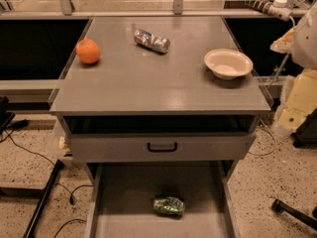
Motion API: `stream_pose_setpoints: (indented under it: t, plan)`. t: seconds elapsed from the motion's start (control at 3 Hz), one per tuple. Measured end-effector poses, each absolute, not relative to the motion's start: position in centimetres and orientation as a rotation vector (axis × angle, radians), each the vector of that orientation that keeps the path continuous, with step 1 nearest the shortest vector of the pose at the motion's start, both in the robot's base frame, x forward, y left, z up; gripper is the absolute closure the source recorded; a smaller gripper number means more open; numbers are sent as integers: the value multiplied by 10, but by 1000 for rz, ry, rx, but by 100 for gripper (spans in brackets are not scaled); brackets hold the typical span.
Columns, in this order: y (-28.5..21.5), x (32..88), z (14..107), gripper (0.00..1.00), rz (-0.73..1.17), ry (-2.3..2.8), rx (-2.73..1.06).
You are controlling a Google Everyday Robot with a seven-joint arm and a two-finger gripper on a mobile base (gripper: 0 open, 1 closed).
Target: Pick green can from middle drawer and place on counter
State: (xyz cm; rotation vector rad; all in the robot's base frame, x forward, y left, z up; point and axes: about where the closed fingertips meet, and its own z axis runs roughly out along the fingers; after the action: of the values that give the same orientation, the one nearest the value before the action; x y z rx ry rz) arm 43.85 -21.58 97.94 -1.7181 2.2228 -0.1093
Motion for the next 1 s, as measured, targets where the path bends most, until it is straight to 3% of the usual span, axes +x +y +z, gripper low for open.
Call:
stream_pose_setpoints:
  t: [1.0]
  plan:
    - [-190, 404, 911, 0, 62, 2139, -1781]
